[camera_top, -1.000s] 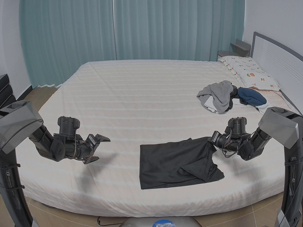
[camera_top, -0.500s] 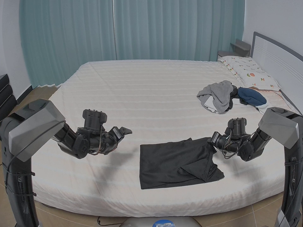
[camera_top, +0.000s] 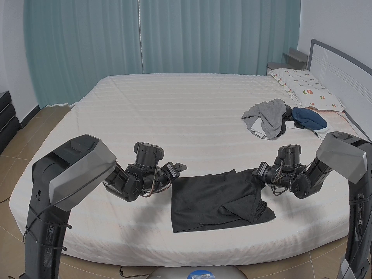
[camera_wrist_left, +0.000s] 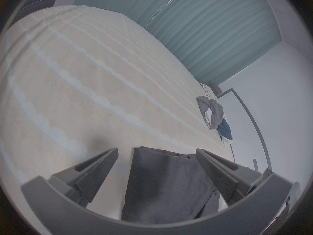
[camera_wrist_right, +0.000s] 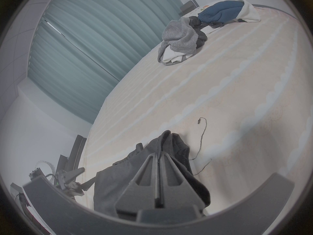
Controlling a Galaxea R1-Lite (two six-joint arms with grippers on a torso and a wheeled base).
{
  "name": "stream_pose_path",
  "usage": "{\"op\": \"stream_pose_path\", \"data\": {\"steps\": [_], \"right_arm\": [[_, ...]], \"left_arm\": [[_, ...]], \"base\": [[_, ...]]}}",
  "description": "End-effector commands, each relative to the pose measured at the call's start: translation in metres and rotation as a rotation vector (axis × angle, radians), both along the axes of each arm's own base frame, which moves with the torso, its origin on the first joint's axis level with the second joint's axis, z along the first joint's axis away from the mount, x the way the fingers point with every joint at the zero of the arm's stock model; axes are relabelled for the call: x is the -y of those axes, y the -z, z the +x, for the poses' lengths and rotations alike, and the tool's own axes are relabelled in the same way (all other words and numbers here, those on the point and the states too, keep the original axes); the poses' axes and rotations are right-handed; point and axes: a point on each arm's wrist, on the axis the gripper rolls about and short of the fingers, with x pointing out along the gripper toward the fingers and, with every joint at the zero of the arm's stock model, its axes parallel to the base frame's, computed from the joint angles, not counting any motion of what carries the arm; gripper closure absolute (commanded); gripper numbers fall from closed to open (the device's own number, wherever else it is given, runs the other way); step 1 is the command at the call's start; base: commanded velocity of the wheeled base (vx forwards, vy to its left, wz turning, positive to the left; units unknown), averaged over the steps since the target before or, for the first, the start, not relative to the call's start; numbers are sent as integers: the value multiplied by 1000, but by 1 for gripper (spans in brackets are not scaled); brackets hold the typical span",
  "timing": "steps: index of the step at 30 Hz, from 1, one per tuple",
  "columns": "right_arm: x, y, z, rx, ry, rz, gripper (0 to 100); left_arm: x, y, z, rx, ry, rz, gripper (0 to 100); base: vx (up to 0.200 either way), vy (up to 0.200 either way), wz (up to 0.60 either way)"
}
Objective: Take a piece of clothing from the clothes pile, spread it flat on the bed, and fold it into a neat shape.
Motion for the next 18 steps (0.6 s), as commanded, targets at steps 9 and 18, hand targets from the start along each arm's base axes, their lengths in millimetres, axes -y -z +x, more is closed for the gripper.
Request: {"op": "stream_pose_path", "data": {"steps": [9,18], "right_arm": [[0,-7,0,6,16,25,100],[4,-5,2,5,28,24,100]], "left_arm": [[3,19,9,-26,-4,12,100],[1,21,13,-1,-88,59,100]], "base": [[0,0,0],[0,0,0]]}}
